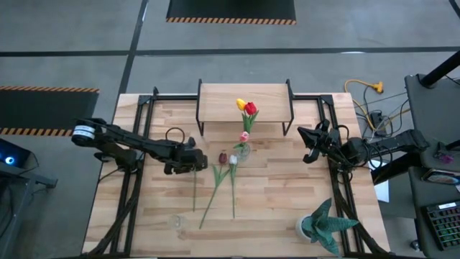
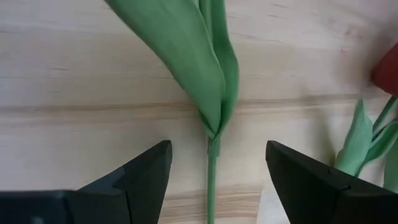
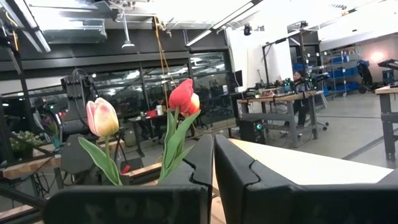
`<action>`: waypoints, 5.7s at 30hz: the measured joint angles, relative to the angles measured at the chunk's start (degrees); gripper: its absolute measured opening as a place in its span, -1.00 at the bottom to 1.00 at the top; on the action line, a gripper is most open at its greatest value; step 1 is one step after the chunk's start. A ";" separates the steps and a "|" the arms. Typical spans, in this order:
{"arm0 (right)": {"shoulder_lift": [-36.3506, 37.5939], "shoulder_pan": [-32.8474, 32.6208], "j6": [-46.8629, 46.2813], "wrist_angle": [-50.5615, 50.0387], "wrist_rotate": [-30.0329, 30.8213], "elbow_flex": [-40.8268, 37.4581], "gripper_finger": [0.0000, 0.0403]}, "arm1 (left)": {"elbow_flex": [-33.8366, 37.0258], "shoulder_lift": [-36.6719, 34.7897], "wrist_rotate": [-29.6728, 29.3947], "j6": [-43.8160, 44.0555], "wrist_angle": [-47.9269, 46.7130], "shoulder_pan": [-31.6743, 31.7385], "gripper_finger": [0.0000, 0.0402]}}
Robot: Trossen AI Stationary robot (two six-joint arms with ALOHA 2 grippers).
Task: Pick and place flowers into a vace then onto a shelf
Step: Put the black tulip into the bottom transparent vase
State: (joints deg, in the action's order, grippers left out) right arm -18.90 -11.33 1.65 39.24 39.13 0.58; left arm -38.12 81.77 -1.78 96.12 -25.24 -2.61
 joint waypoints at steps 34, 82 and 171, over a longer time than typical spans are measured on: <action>0.00 0.00 -0.13 0.00 -0.01 0.00 -0.96 | 2.81 0.07 1.54 -4.33 -4.02 0.09 -0.88; 0.02 0.02 -0.15 0.36 -0.04 0.00 -0.96 | 1.93 -26.93 0.22 -27.32 -3.26 0.00 -0.99; 0.07 0.02 -7.44 0.33 11.85 5.11 -0.96 | 28.85 -37.69 19.79 -70.59 69.35 -25.09 -0.98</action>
State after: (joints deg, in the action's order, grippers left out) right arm -18.83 -11.31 -5.79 39.57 50.98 5.69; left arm -9.27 44.08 18.01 25.53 44.10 -27.70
